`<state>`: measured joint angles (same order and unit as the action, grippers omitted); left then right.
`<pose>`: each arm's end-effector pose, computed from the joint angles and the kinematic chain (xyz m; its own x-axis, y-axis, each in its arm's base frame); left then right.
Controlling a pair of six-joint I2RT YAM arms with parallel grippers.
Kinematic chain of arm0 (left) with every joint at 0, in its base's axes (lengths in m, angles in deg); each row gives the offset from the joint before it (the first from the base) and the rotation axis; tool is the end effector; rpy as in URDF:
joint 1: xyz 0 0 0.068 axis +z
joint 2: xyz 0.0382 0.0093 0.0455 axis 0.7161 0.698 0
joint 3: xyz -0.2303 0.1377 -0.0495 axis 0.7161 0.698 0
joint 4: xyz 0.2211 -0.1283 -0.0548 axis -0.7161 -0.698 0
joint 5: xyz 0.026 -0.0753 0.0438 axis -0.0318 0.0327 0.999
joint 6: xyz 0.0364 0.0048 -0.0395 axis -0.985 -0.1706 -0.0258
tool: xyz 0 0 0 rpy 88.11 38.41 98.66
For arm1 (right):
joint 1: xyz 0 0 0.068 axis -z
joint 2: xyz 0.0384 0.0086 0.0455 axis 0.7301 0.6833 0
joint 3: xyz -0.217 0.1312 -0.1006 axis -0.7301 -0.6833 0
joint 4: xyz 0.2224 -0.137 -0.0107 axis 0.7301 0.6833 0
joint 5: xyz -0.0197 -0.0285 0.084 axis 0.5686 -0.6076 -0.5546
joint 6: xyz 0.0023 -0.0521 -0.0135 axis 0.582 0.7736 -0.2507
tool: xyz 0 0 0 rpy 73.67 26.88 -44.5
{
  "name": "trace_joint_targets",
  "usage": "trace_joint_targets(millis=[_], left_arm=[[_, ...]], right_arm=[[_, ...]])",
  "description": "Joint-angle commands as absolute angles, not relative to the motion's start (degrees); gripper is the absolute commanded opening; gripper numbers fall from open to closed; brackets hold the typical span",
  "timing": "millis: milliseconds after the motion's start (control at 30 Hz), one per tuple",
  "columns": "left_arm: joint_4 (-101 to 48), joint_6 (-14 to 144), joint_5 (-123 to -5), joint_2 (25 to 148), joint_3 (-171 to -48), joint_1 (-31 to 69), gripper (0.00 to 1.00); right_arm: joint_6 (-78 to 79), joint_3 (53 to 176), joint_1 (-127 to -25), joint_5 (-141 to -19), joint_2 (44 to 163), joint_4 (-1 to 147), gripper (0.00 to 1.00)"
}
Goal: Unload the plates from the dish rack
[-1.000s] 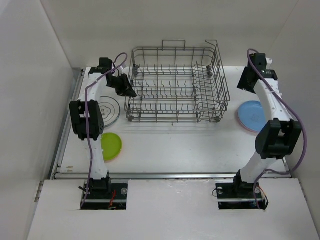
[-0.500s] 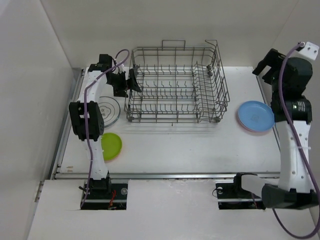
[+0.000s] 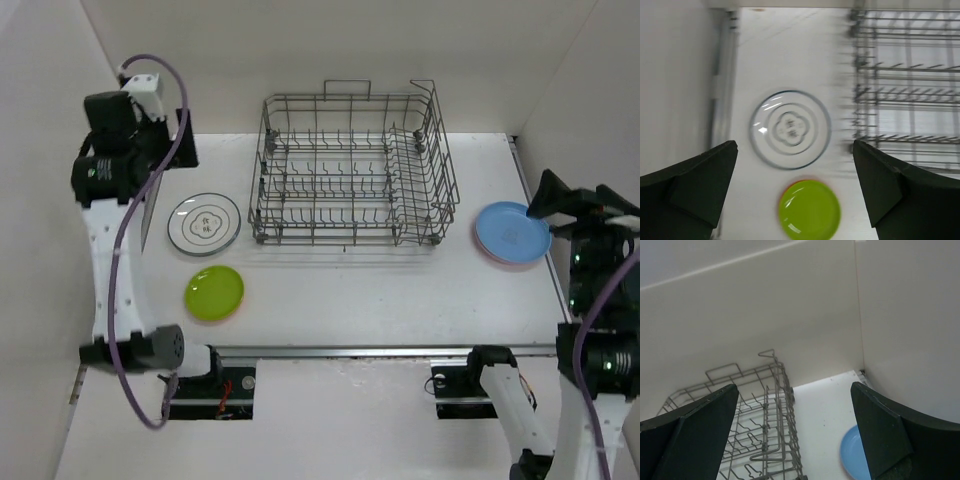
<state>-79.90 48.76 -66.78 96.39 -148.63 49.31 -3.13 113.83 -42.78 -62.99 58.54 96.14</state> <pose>0.2924 0.0112 0.4917 -0.4110 0.0594 -0.9097 0.1512 0.9885 -0.0037 0.0636 -0.0104 0.4994 0.3025 0.1540 -0.9406 0.1780 0.9604 0.2145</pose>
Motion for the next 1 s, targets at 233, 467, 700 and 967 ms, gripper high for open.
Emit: trace_joint_targets(millis=[233, 467, 700, 967], left_arm=[[-87.45, 44.76, -45.95, 73.66, -128.61, 52.68, 1.00], [-91.22, 40.63, -37.97, 62.93, -121.22, 53.47, 1.00], [-100.00, 41.77, -42.16, 59.15, -119.46, 53.47, 1.00], [-102.48, 44.32, -50.69, 56.16, -118.41, 54.61, 1.00]], right_arm=[[-1.76, 107.66, -43.90, -60.96, 41.21, 97.88, 1.00], [-1.76, 110.65, -45.84, -58.58, 38.40, 103.34, 1.00], [-3.87, 113.73, -46.90, -63.76, 37.88, 105.47, 1.00], [-7.57, 118.99, -47.42, -62.63, 36.38, 111.69, 1.00]])
